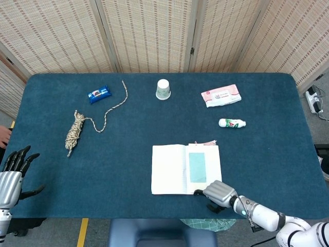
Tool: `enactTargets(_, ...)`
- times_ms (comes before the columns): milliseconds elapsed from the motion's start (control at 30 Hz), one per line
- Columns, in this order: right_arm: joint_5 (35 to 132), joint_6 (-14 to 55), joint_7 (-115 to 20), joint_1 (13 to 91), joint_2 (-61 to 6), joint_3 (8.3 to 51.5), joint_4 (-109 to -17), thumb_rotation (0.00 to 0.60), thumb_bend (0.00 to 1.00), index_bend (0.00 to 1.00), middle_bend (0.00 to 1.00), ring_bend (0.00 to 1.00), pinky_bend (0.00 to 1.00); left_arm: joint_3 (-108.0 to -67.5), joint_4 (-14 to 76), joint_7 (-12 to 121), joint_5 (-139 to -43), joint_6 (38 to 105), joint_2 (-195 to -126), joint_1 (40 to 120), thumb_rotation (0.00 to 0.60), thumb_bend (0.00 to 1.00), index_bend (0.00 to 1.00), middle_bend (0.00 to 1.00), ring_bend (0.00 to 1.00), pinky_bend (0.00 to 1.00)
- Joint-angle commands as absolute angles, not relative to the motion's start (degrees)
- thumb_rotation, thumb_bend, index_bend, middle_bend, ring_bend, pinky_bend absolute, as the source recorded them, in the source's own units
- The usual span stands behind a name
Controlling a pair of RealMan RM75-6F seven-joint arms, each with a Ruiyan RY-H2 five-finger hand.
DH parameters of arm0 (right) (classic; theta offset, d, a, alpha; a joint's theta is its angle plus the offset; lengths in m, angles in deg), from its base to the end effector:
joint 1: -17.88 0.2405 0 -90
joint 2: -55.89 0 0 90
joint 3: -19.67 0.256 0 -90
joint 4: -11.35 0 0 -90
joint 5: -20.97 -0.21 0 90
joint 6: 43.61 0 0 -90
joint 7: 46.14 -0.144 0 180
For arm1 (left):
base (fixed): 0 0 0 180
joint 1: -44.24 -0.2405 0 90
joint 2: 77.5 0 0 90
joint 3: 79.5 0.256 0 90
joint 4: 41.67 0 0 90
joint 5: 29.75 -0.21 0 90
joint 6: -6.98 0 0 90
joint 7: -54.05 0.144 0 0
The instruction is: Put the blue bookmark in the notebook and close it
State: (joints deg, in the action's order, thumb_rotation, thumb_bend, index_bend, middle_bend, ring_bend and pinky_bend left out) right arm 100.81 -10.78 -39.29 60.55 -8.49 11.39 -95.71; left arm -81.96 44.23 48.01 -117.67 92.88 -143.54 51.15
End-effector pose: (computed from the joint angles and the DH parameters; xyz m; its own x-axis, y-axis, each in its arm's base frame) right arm -0.1982 -0.2233 0.0190 0.6113 -0.6691 0.4226 -0.7858 -0.5764 0.2241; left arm -0.3187 0.1926 0.1583 0.3725 -0.0206 0.9278 0.9252 -0.0697 -0.3730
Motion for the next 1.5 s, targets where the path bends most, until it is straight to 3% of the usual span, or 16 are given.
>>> enactTargets(33,102.0,-9.9,-40.5,60.1,-7.4,11.3,-96.8,0.536,0.59,0.20,1.00,1.00,1.00,-82.0,44.2,48.0,-117.6,92.7,-143.6,51.2,0.600,0.17,0.21,0.06,0.00,0.00)
enactTargets(267,107.0,-4.5,-45.8,57.8,-5.3,11.6,-97.6,0.528,0.59,0.20,1.00,1.00,1.00,-82.0,44.0,48.4,-117.8,92.9,-143.8,51.3,0.600,0.17,0.21,0.06,0.00,0.00)
enactTargets(367,110.0,2.5,-50.6,54.9,-5.8,12.4,-96.1,0.535,0.50,0.19,0.99,0.91,1.00,-82.1,43.6,48.2,-118.0,93.4,-144.1,51.2,0.600,0.17,0.21,0.06,0.00,0.00)
enactTargets(433,112.0,9.0,-53.8,51.9,-6.3,12.8,-94.1,0.534,0.34,0.15,0.82,0.74,0.91,-82.0,43.5,48.2,-118.1,93.4,-144.2,51.2,0.600,0.17,0.21,0.06,0.00,0.00)
enactTargets(500,112.4,13.4,-54.0,49.5,-6.3,13.0,-92.0,0.537,0.14,0.05,0.41,0.41,0.67,-81.9,43.4,48.5,-118.3,93.3,-144.3,51.2,0.600,0.17,0.21,0.06,0.00,0.00)
enactTargets(567,111.1,18.4,-52.8,46.4,-6.4,13.7,-90.2,0.551,0.04,0.01,0.15,0.19,0.46,-81.6,43.6,49.1,-118.6,93.1,-144.3,51.2,0.600,0.17,0.21,0.06,0.00,0.00)
enactTargets(633,109.6,22.8,-52.2,43.6,-6.5,14.4,-89.2,0.569,0.00,0.00,0.01,0.03,0.26,-81.3,43.8,49.4,-118.9,92.9,-144.3,51.3,0.600,0.17,0.21,0.06,0.00,0.00)
enactTargets(733,107.8,31.0,-50.5,38.6,-6.6,15.6,-87.1,0.580,0.00,0.00,0.00,0.00,0.14,-80.6,44.3,50.3,-119.9,92.6,-144.2,51.4,0.600,0.17,0.21,0.06,0.00,0.00)
enactTargets(833,106.0,39.7,-48.7,33.1,-7.4,17.0,-84.7,0.598,0.00,0.00,0.00,0.00,0.11,-78.9,45.3,51.2,-122.1,91.5,-144.2,51.8,0.600,0.17,0.21,0.06,0.00,0.00)
enactTargets(933,104.9,42.8,-51.9,30.1,-7.3,17.4,-83.2,0.598,0.00,0.00,0.00,0.00,0.10,-77.3,45.7,51.7,-124.2,89.7,-144.7,52.6,0.600,0.16,0.22,0.06,0.00,0.00)
enactTargets(1267,106.0,39.5,-59.0,29.6,-4.3,17.9,-83.7,0.599,0.00,0.00,0.00,0.00,0.07,-73.9,39.3,50.9,-134.2,89.2,-155.6,55.6,0.600,0.09,0.37,0.20,0.06,0.09)
enactTargets(1500,105.6,36.0,-56.4,29.7,-3.4,17.6,-85.5,0.599,0.00,0.00,0.00,0.00,0.07,-74.2,35.9,55.5,-138.4,87.7,-163.3,58.8,0.600,0.12,0.45,0.32,0.17,0.20)
